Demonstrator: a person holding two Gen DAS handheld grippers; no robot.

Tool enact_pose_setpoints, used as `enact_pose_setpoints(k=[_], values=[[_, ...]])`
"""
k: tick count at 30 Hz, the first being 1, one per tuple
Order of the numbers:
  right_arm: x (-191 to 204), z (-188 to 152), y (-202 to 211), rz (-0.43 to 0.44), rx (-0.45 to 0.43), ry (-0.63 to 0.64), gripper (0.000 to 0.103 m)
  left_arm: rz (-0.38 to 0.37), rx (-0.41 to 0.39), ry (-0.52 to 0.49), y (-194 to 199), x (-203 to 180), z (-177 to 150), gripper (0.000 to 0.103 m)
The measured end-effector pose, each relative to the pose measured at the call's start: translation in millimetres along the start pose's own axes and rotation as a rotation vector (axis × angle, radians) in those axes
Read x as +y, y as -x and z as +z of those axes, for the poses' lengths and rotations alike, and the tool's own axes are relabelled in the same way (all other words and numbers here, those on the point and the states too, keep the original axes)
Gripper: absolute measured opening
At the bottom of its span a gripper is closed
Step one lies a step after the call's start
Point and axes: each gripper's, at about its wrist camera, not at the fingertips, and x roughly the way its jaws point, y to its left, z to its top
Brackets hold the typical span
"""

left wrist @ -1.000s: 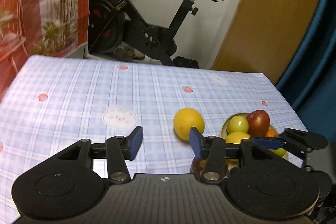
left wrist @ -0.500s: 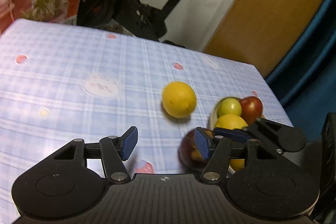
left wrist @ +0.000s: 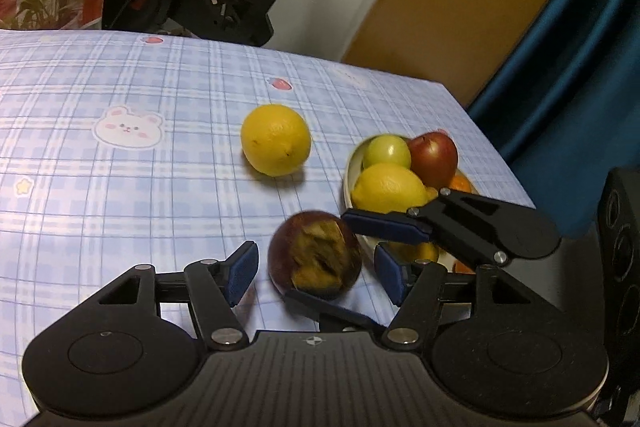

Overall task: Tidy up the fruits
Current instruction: 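Move the left gripper from the plate toward the dark mangosteen, then close the left gripper around the dark mangosteen, then carry the mangosteen onto the beige plate and open the left gripper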

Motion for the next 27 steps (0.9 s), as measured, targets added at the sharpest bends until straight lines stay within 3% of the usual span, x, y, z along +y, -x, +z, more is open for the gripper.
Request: enact_pose_setpoints(k=[5, 17, 27], values=[[1, -3, 0, -0.001, -0.004, -0.012, 0.063, 0.047, 0.002, -0.028, -6, -1, -4, 0.067], [2, -6, -3, -0.017, -0.008, -0.013, 0.064, 0.000, -0.026, -0.017, -11, 2, -6, 0.056], [7, -18, 17, -0.039, -0.094, -0.103, 0.063, 0.030, -0.075, -0.094, 8, -18, -14, 0.053]])
